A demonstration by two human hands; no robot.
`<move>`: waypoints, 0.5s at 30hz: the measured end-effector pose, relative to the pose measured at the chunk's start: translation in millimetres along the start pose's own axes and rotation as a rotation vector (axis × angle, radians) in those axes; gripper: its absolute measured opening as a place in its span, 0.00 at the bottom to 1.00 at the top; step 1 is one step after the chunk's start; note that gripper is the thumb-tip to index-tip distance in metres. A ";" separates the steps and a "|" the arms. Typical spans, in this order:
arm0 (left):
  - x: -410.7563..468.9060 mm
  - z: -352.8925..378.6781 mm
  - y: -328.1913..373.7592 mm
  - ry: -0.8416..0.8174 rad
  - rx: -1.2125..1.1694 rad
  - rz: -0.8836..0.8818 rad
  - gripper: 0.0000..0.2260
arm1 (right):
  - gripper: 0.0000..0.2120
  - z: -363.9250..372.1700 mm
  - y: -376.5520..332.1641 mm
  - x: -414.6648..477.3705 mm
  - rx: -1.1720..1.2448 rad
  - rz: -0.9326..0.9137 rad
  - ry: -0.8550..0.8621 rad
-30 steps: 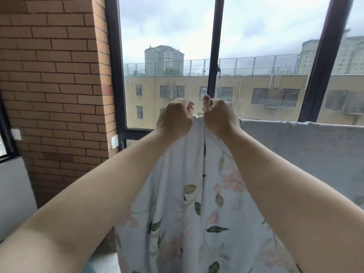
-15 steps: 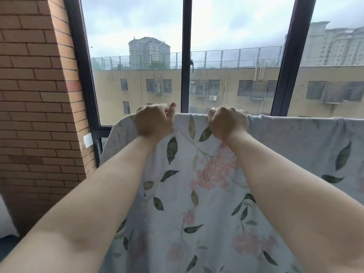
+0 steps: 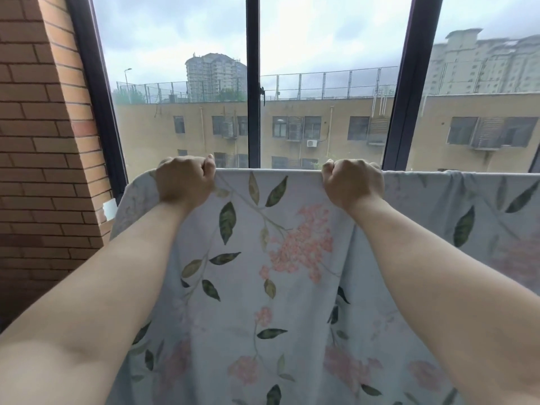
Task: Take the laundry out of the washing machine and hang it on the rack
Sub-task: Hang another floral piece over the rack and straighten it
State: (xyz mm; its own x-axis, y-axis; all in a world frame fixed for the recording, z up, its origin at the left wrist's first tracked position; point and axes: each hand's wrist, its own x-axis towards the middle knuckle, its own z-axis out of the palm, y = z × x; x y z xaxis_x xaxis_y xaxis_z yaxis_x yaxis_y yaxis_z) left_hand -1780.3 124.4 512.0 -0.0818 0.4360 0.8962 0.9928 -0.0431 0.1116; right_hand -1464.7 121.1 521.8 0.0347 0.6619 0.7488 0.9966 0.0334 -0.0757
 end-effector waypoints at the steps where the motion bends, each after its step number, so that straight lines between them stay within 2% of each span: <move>1: 0.4 0.3 -0.4 0.002 0.017 0.006 0.23 | 0.28 0.2 8.0 -1.0 -0.020 0.005 0.015; 7: 5.9 0.5 5.7 -0.067 0.088 -0.017 0.27 | 0.28 -0.4 58.9 -1.6 -0.020 0.031 0.031; 9: 3.2 0.4 25.5 -0.072 0.125 0.036 0.28 | 0.27 0.0 61.9 -2.4 -0.011 0.039 0.037; 11: -2.2 1.2 67.2 -0.093 0.108 0.131 0.31 | 0.27 0.0 57.8 -5.3 -0.003 0.028 0.047; 15: -15.0 5.5 189.4 -0.150 0.006 0.247 0.27 | 0.28 -1.0 46.3 -7.5 0.021 -0.013 0.041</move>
State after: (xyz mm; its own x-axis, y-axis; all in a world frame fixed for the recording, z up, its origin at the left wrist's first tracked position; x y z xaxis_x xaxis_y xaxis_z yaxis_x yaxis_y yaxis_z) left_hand -1590.6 114.6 517.3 0.1762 0.5412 0.8222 0.9815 -0.1600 -0.1050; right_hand -1418.7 116.9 513.3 0.0251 0.6298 0.7764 0.9952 0.0576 -0.0789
